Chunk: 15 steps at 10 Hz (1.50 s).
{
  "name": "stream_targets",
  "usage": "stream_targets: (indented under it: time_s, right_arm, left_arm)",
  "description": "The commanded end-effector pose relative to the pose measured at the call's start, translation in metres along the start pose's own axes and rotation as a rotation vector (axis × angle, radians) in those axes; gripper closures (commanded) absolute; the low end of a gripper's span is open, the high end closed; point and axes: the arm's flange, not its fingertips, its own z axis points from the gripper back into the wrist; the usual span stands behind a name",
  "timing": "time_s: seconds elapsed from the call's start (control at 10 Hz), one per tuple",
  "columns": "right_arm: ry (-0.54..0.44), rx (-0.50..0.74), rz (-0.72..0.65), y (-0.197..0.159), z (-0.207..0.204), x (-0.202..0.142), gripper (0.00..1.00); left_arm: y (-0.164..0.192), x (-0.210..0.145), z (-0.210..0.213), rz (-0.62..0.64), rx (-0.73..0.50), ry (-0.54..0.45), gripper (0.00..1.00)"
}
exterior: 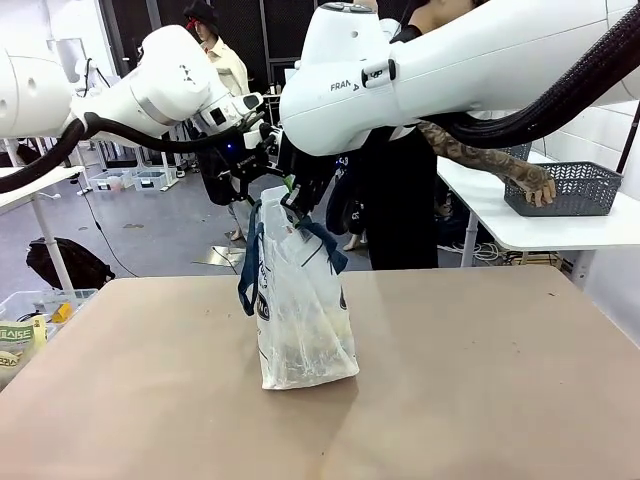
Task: Transfer purchased items from the store into the shopping bag.
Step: Move the Reusable shopping bag to the right side of the table.
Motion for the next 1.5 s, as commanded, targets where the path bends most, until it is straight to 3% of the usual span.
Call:
stream_targets:
  time_s: [0.0,0.1,0.2,0.6,0.7,1.2,1.4]
  right_arm:
    - [0.002,-0.009,0.027,-0.0013,0.0015,0.0079,1.00]
    - [0.001,-0.009,0.026,-0.0007,0.0016,0.0077,1.00]
    - [-0.001,-0.010,0.025,-0.0005,0.0014,0.0072,1.00]
    - [-0.001,-0.017,0.013,-0.0023,0.0003,0.0080,1.00]
    - [-0.001,-0.019,0.009,-0.0025,-0.0001,0.0080,1.00]
    - [-0.007,-0.015,-0.007,-0.0020,0.0011,0.0059,1.00]
    - [-0.001,0.000,-0.022,-0.0002,0.0035,0.0037,0.63]
  left_arm:
    - [-0.0093,0.0120,-0.0055,0.034,0.088,0.018,0.02]
    - [-0.0102,0.0120,-0.0097,0.035,0.107,0.043,0.02]
    - [-0.0101,0.0123,-0.0118,0.039,0.116,0.048,0.16]
    - [-0.0095,0.0141,-0.0126,0.047,0.122,0.064,0.94]
    - [-0.0097,0.0144,-0.0130,0.045,0.123,0.069,1.00]
    - [-0.0099,0.0164,-0.0140,0.044,0.141,0.084,1.00]
    - [-0.0085,0.0168,-0.0136,0.044,0.140,0.081,1.00]
